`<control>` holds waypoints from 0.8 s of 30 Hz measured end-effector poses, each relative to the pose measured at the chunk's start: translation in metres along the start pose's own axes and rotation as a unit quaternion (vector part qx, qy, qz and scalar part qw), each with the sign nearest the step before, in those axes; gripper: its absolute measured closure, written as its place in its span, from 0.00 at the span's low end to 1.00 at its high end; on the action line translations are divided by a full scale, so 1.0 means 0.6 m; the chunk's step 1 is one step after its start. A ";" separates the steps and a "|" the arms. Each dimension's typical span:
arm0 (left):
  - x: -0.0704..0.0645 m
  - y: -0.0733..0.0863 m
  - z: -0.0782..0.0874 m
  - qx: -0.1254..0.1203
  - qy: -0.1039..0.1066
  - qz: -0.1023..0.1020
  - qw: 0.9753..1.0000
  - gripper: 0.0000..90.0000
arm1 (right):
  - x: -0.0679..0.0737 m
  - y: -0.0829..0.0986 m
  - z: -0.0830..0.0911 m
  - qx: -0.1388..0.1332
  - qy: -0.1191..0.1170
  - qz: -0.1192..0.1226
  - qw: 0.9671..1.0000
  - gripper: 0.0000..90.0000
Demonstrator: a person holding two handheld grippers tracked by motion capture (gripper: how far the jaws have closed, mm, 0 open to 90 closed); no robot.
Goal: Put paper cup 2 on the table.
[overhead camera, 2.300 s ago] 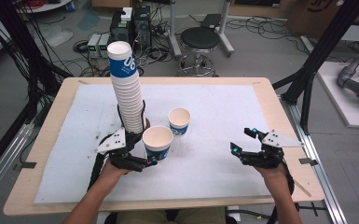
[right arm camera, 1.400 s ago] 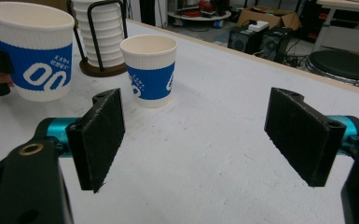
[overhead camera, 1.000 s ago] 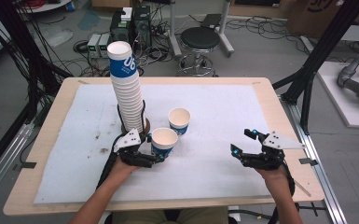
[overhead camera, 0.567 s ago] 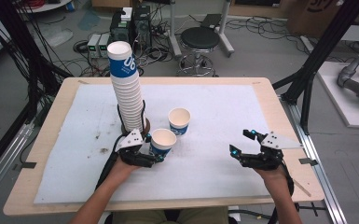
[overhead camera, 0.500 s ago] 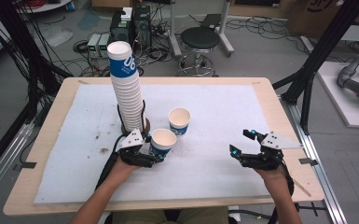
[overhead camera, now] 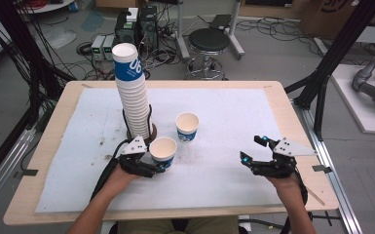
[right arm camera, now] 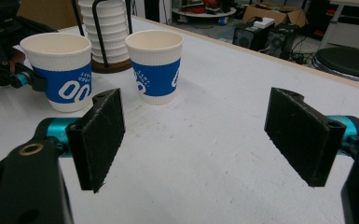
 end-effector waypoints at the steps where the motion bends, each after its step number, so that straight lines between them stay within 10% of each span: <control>1: 0.000 0.000 0.001 0.002 0.000 0.002 1.000 0.28 | 0.000 0.000 0.000 0.000 0.000 -0.001 1.000 0.23; 14: 0.001 0.003 0.021 0.008 -0.005 0.026 1.000 0.19 | -0.001 0.002 0.002 0.003 0.002 -0.001 1.000 0.23; 24: 0.009 0.022 0.093 0.014 -0.014 0.013 1.000 0.19 | -0.002 0.006 0.000 0.006 0.003 -0.002 1.000 0.23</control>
Point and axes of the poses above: each handheld gripper's, and its own axes: z roughly backward along the jaws, y roughly out of its underside, x roughly to its left, the point moved 3 cm from there along -z, roughly forward along the jaws, and after that the axes turned 12 degrees about z, right-handed, at the moved point
